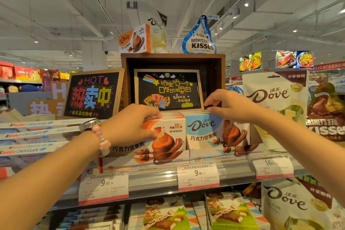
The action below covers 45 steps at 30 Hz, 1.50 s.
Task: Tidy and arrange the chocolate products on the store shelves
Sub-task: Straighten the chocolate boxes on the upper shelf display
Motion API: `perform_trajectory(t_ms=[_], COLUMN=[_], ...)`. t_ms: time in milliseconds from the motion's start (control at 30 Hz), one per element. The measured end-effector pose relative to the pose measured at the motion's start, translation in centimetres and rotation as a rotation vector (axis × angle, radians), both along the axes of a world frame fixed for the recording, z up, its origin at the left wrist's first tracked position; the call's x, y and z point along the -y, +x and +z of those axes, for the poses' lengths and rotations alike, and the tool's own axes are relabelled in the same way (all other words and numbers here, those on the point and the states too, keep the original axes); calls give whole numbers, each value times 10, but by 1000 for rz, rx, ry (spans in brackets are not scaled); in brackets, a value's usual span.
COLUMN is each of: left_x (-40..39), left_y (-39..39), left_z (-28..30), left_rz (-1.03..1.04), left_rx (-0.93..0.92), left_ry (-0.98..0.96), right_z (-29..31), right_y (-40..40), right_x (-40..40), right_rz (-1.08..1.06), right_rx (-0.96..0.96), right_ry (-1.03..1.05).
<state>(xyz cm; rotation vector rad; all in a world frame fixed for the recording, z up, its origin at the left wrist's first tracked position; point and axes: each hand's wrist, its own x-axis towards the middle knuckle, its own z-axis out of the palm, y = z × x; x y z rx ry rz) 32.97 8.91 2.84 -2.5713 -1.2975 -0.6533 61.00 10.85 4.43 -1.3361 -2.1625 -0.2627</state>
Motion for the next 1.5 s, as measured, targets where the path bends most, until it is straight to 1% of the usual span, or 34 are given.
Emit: perform_trajectory(t_ms=[100, 167, 267, 467, 767, 900, 1133, 1200, 1333, 1400, 1500], left_x=[3, 5, 7, 10, 10, 10, 14, 16, 19, 19, 20], left_y=[1, 2, 3, 3, 2, 3, 2, 2, 4, 4, 3], left_z=[-1, -2, -3, -4, -5, -5, -6, -6, -5, -6, -7], left_rz=[8, 13, 17, 12, 2, 9, 24, 18, 12, 16, 21], left_rx=[8, 3, -3, 0, 0, -7, 10, 21, 36, 35, 44], left_ry=[29, 48, 60, 67, 79, 84, 115, 121, 100, 98, 104], right_z=[6, 11, 16, 21, 34, 32, 26, 27, 30, 29, 25], right_y=[-23, -39, -58, -75, -89, -93, -97, -98, -98, -96, -94], right_x=[-5, -9, -17, -35, -44, -45, -47, -47, -43, -44, -45], right_rz=[131, 205, 251, 228, 189, 180, 130, 126, 156, 194, 205], right_rx=[-54, -47, -25, 21, 189, 243, 250, 254, 204, 189, 204], right_ry=[-38, -86, -206, -438, -626, -540, -425, -435, -539, -540, -482])
